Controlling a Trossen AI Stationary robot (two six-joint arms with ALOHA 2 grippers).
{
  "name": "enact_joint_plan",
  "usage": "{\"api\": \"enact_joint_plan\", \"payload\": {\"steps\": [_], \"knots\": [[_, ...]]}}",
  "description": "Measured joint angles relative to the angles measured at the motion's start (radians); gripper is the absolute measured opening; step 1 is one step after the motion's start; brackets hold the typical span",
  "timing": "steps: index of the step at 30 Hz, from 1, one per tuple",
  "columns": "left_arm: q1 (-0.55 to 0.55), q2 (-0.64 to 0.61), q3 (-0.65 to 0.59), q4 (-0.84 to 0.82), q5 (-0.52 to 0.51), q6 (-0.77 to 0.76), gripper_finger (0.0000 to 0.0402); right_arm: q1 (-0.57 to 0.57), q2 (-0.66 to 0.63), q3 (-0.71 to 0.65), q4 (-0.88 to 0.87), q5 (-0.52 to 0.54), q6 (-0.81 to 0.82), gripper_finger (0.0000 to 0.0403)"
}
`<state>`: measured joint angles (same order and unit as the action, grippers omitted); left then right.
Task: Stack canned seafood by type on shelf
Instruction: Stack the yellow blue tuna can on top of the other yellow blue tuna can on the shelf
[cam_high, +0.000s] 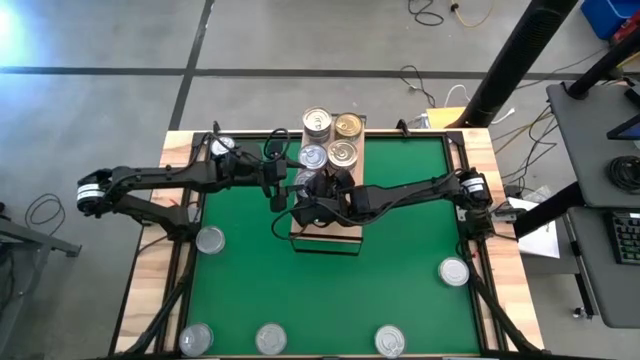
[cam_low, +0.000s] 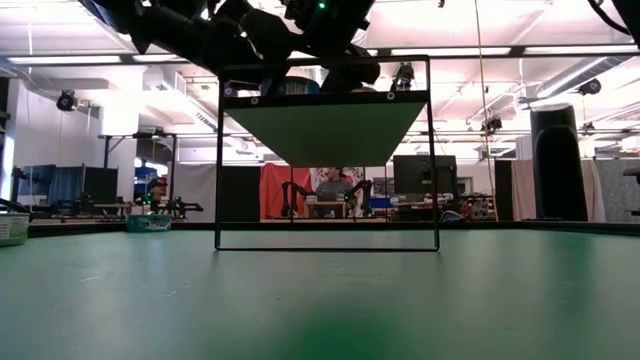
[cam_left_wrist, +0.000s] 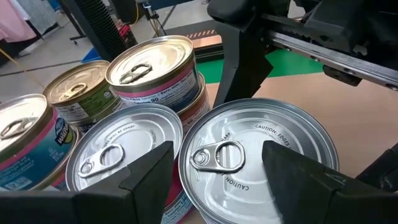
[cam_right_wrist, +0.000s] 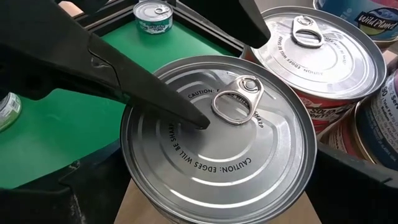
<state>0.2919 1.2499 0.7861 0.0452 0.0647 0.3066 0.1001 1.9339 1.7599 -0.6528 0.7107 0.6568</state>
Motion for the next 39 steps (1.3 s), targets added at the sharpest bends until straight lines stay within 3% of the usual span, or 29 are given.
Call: {"api": "enact_joint_plan", "payload": {"steps": [5,8,11,16,18,27,33,39], "knots": [[0.000,0.000,-0.001,0.001,-0.004,-0.011,0.0230,-0.003,0.000,0.000,-0.002,-0.002,-0.003,0.0400],[0.000,-0.003,-0.001,0.008,-0.002,-0.031,0.0209,-0.005,0.000,0.000,-0.003,-0.002,-0.003,0.0400],[0.000,-0.015,0.001,-0.002,0.007,-0.036,0.0156,-0.005,0.000,0.000,-0.004,0.008,-0.003,0.0400],[0.002,-0.039,0.000,0.000,0.064,-0.020,0.0031,-0.005,0.000,-0.001,-0.004,0.014,-0.006,0.0400],[0.003,-0.043,-0.001,0.023,0.065,-0.033,0.0010,-0.004,0.000,-0.001,-0.004,0.013,-0.007,0.0400],[0.008,0.019,-0.001,0.082,0.161,-0.141,0.0003,-0.003,0.000,-0.001,-0.032,0.017,0.006,0.0400],[0.009,0.014,0.008,0.014,0.083,-0.107,0.0000,-0.003,0.000,0.005,-0.028,-0.001,-0.001,0.0400],[0.012,0.013,0.006,-0.012,0.079,-0.100,0.0000,-0.004,0.000,0.025,-0.031,-0.083,-0.016,0.0400]]}}
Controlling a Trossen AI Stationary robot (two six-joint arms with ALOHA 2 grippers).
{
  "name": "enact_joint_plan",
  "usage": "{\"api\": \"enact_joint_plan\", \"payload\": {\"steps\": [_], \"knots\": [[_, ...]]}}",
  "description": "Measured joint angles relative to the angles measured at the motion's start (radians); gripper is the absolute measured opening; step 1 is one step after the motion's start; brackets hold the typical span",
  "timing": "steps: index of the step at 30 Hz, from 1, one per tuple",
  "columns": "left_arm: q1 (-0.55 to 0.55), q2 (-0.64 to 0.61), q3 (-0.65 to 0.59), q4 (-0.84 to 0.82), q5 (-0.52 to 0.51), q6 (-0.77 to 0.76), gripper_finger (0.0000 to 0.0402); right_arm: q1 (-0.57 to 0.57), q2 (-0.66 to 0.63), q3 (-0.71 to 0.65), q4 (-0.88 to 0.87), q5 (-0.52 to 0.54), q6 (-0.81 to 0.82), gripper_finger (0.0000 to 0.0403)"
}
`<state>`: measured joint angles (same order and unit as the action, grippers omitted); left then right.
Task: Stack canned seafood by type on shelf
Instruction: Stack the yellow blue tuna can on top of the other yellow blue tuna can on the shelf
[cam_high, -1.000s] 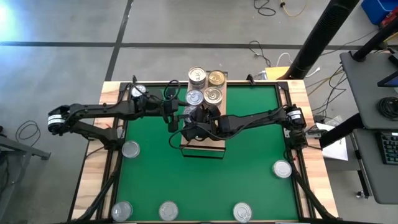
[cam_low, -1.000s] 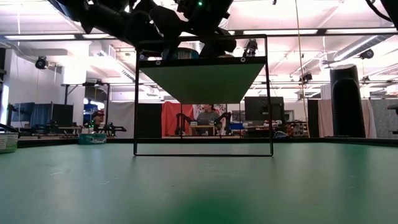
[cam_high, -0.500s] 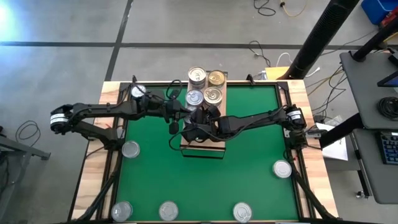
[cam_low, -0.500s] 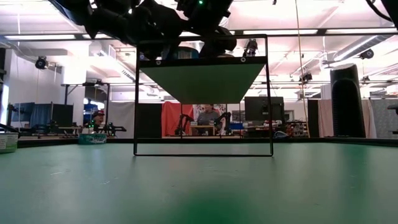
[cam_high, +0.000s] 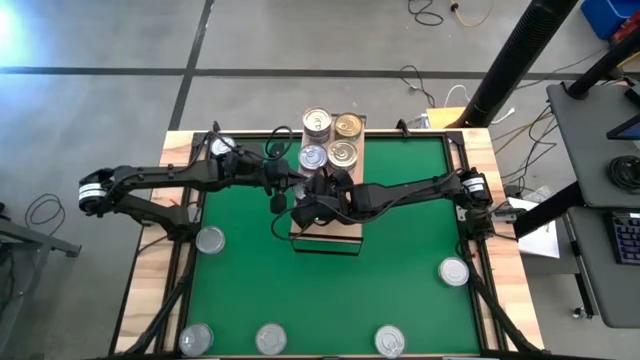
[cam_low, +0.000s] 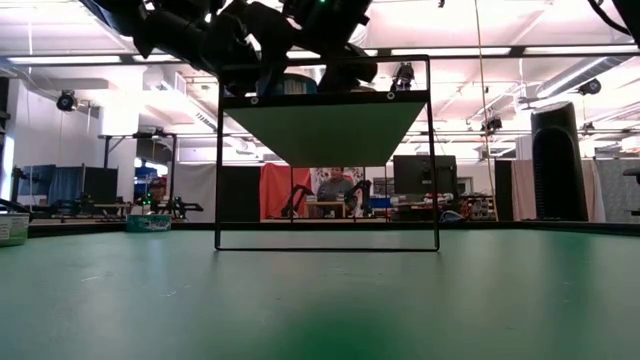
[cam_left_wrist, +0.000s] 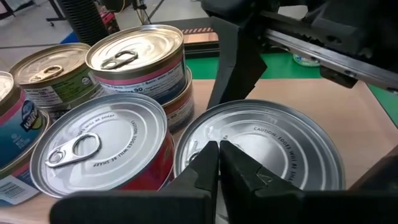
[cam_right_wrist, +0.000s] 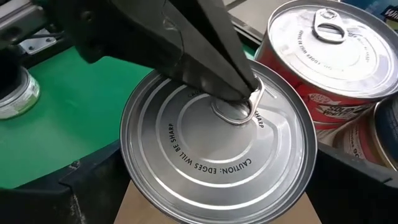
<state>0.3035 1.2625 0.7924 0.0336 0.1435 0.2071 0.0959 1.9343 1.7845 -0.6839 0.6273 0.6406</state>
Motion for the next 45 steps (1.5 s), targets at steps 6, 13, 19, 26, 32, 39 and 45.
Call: {"api": "enact_joint_plan", "payload": {"steps": [6,13,19,26,32,39,45], "knots": [[0.000,0.001,-0.001,0.001,-0.002,-0.002,0.0000,0.000,0.000,0.012,-0.045,-0.040,0.027,0.0400],[0.000,0.002,-0.002,0.003,-0.003,-0.026,0.0000,-0.011,-0.006,0.012,-0.081,-0.131,0.034,0.0400],[0.000,0.002,-0.003,0.004,-0.004,-0.034,0.0000,-0.009,-0.036,0.007,-0.107,-0.148,-0.005,0.0399],[0.000,0.002,-0.004,0.005,-0.008,-0.041,0.0000,-0.005,-0.038,0.003,-0.159,-0.194,0.012,0.0399],[0.000,0.003,-0.006,0.042,-0.007,-0.041,0.0000,0.006,-0.042,0.003,-0.163,-0.179,0.004,0.0400],[0.001,0.004,-0.006,0.106,-0.012,-0.022,0.0000,0.015,-0.080,0.051,-0.217,-0.166,-0.011,0.0400],[-0.035,-0.105,0.035,0.105,0.000,0.013,0.0000,0.024,-0.094,0.097,-0.293,-0.164,-0.012,0.0400]]}}
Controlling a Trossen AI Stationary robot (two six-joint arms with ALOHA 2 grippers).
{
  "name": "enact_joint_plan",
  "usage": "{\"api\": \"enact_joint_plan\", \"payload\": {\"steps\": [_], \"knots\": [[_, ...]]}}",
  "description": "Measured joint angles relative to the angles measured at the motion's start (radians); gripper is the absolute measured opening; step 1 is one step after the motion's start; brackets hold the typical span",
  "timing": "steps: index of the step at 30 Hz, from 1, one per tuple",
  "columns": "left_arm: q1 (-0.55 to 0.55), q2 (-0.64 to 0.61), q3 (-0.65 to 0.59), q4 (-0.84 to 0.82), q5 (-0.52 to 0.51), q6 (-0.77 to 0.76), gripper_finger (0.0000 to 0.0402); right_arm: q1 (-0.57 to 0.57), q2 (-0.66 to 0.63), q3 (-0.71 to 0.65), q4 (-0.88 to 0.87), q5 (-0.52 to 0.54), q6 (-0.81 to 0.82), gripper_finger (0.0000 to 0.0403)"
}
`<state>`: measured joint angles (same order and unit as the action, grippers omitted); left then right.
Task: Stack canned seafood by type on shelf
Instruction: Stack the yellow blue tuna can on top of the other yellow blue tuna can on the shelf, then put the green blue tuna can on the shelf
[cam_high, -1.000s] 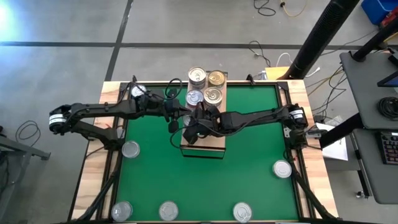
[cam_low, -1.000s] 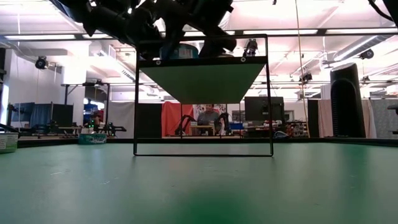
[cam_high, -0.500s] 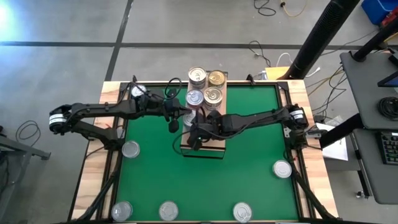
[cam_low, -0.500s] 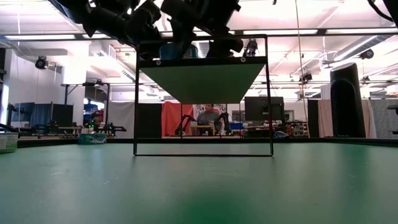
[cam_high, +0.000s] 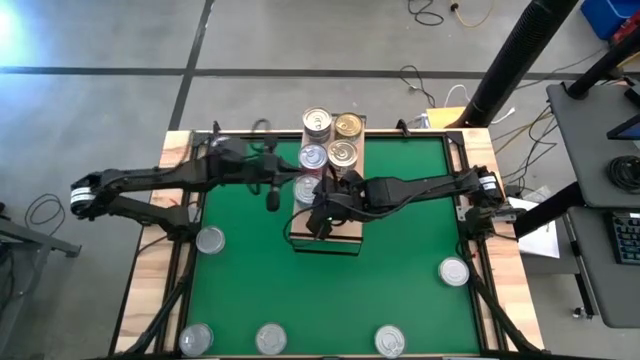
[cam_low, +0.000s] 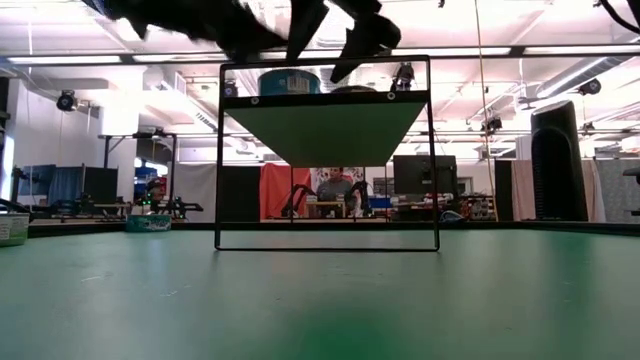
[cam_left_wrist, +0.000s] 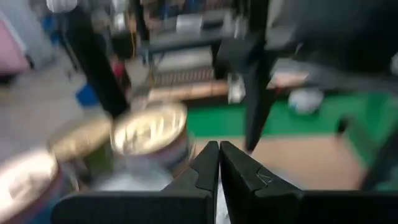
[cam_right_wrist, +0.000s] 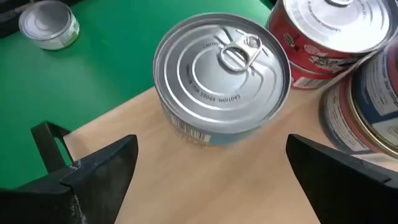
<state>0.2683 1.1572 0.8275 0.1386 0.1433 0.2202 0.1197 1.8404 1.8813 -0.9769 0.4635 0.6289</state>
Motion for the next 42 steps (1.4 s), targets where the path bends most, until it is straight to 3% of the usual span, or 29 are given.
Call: {"api": "enact_joint_plan", "payload": {"steps": [6,12,18,25,28,31,34,40,42], "knots": [[-0.094,-0.211,-0.015,-0.088,0.004,0.006,0.0000,0.003,0.008,-0.044,-0.018,-0.043,0.082,0.0400],[-0.211,-0.313,-0.130,-0.008,0.006,-0.007,0.0000,-0.009,0.062,-0.079,0.066,-0.011,0.152,0.0400],[-0.274,-0.325,-0.219,0.038,0.006,-0.014,0.0000,-0.008,0.076,-0.079,0.070,0.176,0.218,0.0400],[-0.411,-0.376,-0.266,0.032,0.283,-0.031,0.0000,0.002,0.062,-0.075,0.070,0.183,0.171,0.0400],[-0.488,-0.407,-0.279,-0.014,0.288,-0.045,0.0000,0.021,0.054,-0.064,0.068,0.139,0.118,0.0400],[-0.574,-0.402,-0.280,-0.113,0.282,-0.026,0.0000,0.040,0.048,-0.037,0.069,0.165,0.033,0.0400],[-0.650,-0.367,-0.259,-0.132,0.161,-0.062,0.0000,0.049,0.045,-0.006,0.070,0.209,-0.043,0.0400],[-0.750,-0.320,-0.215,-0.405,-0.311,-0.155,0.0000,0.085,0.045,0.055,0.059,0.229,-0.187,0.0400],[-0.746,-0.347,-0.229,-0.393,-0.441,-0.205,0.0000,0.109,0.045,0.072,0.035,0.229,-0.208,0.0400]]}}
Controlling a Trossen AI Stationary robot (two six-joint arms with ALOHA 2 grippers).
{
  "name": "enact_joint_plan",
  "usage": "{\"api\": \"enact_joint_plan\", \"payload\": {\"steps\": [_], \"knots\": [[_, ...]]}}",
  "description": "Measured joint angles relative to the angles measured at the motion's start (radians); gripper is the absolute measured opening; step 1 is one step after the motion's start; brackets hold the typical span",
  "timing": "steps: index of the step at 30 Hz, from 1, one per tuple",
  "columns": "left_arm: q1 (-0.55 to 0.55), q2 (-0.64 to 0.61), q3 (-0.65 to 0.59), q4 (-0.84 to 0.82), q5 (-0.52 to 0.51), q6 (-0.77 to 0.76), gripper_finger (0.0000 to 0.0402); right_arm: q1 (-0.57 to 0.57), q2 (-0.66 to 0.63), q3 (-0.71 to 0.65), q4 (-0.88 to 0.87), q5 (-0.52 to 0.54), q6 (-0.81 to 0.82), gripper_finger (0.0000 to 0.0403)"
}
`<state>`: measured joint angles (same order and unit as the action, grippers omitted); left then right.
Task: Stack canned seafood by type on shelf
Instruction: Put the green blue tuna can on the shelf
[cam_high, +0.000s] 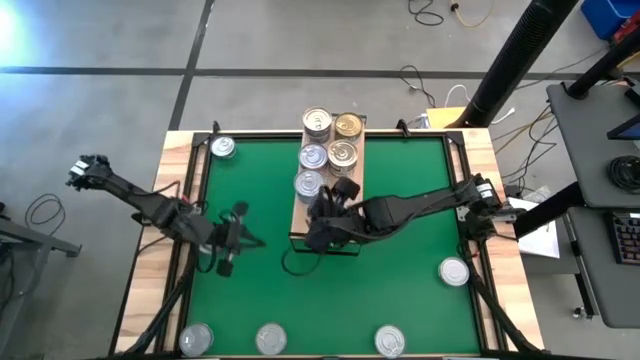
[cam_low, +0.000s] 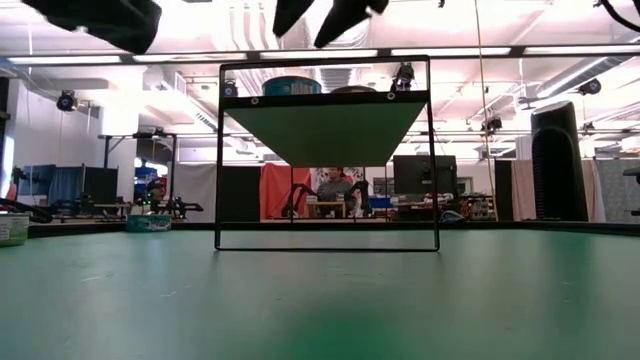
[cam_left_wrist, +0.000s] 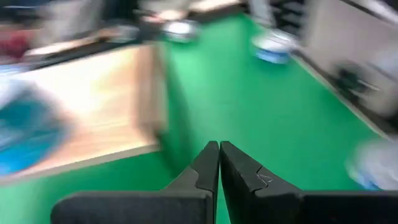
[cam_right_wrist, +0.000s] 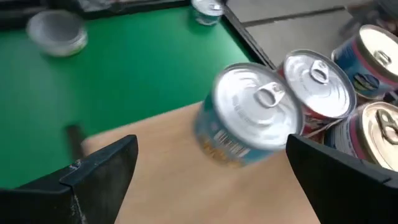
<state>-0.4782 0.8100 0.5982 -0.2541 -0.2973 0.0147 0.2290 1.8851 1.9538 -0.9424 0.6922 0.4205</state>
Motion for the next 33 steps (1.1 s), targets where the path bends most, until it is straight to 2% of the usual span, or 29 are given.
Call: {"api": "enact_joint_plan", "payload": {"steps": [3,6,9,14,16,19,23,25,27,30,31,33], "knots": [[0.025,-0.070,-0.048,0.044,-0.174,-0.063,0.0000,0.040,0.000,0.000,-0.021,0.000,-0.023,0.0400],[0.083,-0.161,-0.103,0.092,-0.305,-0.131,0.0000,0.076,0.000,-0.031,-0.025,0.027,-0.026,0.0400],[0.182,-0.251,-0.137,0.079,-0.316,-0.187,0.0000,0.106,0.000,-0.064,-0.037,0.086,-0.017,0.0400],[0.394,-0.327,-0.133,0.083,-0.313,-0.298,0.0000,0.174,-0.001,-0.070,-0.072,0.326,-0.030,0.0400],[0.484,-0.333,-0.117,0.057,-0.266,-0.311,0.0000,0.208,-0.003,-0.070,-0.078,0.397,-0.045,0.0400],[0.629,-0.323,-0.118,0.063,-0.179,-0.324,0.0000,0.250,-0.012,-0.065,-0.085,0.406,-0.040,0.0400],[0.821,-0.284,-0.143,0.080,-0.061,-0.338,0.0000,0.310,-0.023,-0.049,-0.100,0.276,-0.045,0.0400],[0.854,-0.277,-0.151,0.061,0.075,-0.330,0.0000,0.355,-0.024,-0.049,-0.099,0.229,-0.054,0.0400],[0.829,-0.286,-0.154,0.066,0.261,-0.323,0.0000,0.400,-0.019,-0.049,-0.098,0.217,-0.038,0.0400],[0.706,-0.308,-0.156,0.079,0.533,-0.333,0.0000,0.457,-0.019,-0.049,-0.096,0.217,0.013,0.0400],[0.645,-0.310,-0.156,0.086,0.585,-0.358,0.0000,0.470,-0.019,-0.049,-0.093,0.221,0.027,0.0400],[0.504,-0.312,-0.166,0.095,0.582,-0.383,0.0000,0.487,-0.019,-0.046,-0.092,0.223,0.048,0.0400]]}}
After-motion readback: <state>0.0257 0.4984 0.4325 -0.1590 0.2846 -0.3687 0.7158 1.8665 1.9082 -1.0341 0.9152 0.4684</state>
